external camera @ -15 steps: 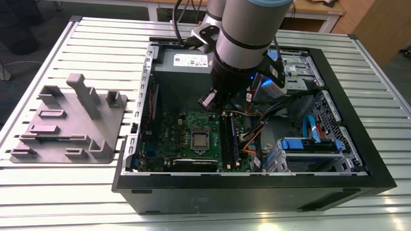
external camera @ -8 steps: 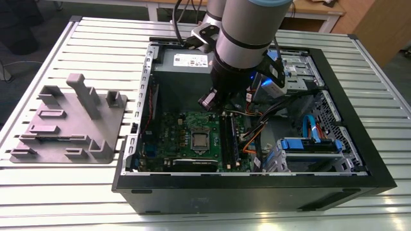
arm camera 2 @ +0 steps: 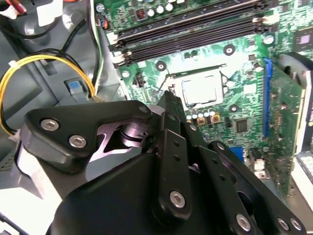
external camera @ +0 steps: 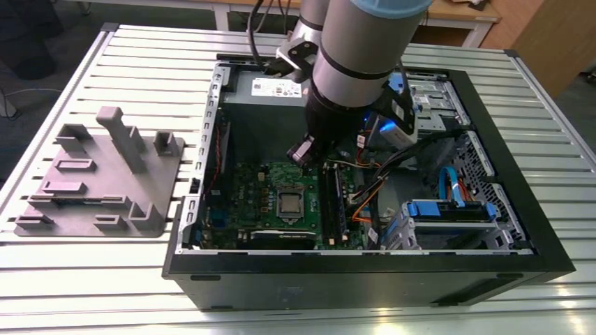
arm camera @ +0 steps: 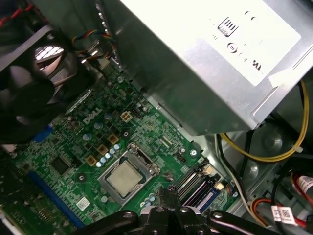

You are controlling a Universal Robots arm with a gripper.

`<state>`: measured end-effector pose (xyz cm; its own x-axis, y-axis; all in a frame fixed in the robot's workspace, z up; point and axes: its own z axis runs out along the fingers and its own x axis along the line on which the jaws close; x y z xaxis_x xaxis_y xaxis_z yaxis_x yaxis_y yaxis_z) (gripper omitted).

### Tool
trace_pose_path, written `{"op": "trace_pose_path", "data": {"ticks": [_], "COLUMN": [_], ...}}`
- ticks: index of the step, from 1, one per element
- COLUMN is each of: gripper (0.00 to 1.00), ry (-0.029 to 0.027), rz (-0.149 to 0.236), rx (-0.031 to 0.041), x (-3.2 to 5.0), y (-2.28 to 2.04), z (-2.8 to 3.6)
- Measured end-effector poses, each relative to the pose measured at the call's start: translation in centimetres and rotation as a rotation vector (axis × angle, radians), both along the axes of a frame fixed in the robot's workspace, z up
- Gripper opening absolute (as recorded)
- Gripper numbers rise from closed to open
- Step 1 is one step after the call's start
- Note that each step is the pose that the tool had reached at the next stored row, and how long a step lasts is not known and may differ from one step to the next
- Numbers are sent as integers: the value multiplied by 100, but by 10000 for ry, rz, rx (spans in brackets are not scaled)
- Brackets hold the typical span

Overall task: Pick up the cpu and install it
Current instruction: 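Close the cpu cover, then install the first cpu locking lever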

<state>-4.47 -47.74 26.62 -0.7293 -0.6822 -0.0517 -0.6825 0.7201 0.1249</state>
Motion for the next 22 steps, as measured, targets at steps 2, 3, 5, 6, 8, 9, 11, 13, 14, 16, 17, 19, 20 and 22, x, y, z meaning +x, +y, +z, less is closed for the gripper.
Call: {"op": "trace_pose_path", "data": {"ticks": [2, 3, 5, 6, 8, 9, 11, 13, 14, 16, 17, 19, 20, 22], "gripper": [11, 11, 11, 11, 11, 11, 11, 11, 11, 11, 11, 11, 11, 11], "ry": [-3, -4, -17, -24, -33, -36, -51, -73, -84, -93, -93, -92, -92, -92], "rz": [0, 0, -1, -2, 1, 0, -1, 0, 0, 0, 0, 0, 0, 0], "rx": [23, 37, 84, 109, 151, 174, 207, 215, 218, 219, 218, 217, 217, 217], "x": [-8, -12, -26, -33, -43, -50, -77, -120, -142, -172, -176, -176, -176, -176], "y": [-44, -66, -104, -121, -162, -181, -218, -233, -234, -236, -238, -238, -238, -238], "z": [1, 0, 0, 0, 1, 0, -1, -2, -4, -7, -8, -17, -27, -27]}}
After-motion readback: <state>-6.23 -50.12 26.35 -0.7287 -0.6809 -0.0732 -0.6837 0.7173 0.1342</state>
